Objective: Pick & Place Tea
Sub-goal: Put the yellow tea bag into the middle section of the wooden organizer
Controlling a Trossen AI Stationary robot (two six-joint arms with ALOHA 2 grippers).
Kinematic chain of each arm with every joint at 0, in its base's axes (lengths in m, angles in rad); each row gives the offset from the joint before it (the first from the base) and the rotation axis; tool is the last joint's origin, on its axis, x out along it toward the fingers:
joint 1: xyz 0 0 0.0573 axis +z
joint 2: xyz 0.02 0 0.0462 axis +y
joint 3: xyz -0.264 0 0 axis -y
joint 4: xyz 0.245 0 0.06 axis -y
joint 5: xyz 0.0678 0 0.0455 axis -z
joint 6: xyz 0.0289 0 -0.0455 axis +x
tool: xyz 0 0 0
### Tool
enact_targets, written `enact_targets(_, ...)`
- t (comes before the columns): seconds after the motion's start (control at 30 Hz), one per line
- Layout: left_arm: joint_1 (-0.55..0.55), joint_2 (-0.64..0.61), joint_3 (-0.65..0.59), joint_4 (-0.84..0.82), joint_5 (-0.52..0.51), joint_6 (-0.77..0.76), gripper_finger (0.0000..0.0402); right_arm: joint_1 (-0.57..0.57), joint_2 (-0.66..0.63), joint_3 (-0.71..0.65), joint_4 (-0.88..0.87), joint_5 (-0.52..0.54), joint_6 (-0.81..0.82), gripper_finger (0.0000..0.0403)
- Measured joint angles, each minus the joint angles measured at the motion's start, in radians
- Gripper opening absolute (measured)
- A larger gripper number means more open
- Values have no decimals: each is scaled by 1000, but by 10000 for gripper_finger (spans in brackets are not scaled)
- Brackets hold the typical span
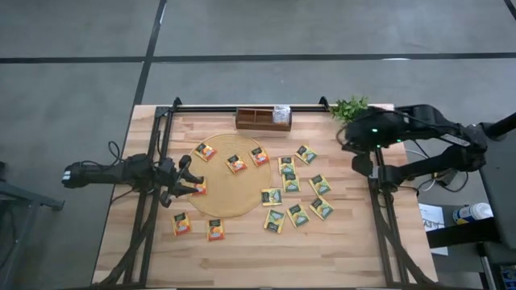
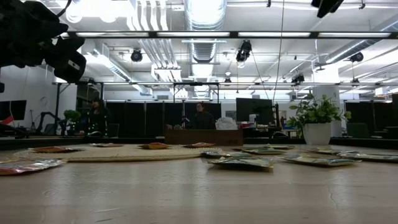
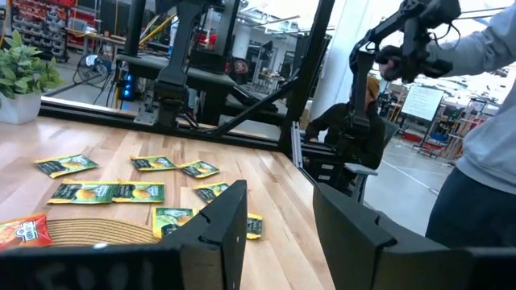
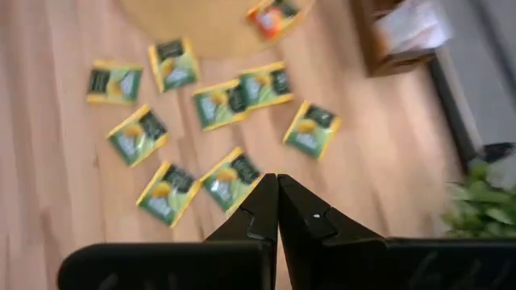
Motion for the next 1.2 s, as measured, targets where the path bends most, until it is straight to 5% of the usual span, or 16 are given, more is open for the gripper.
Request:
enact_targets(0.27,0,0,0,0,0,0,138,-87,132,-34,39,-267,-205,8)
enact_targets(0.57,0,0,1,0,0,0,138,-90,267,-66,59,-334,-386,8)
enact_targets(0.73,0,0,1,0,0,0,138,-73,356,-78,60,-505,-550,8)
enact_targets(1.0,0,0,1,0,0,0,138,10,506,-79,60,-531,-653,22)
enact_targets(1.2,0,0,1,0,0,0,138,61,614,-79,61,-534,-672,89)
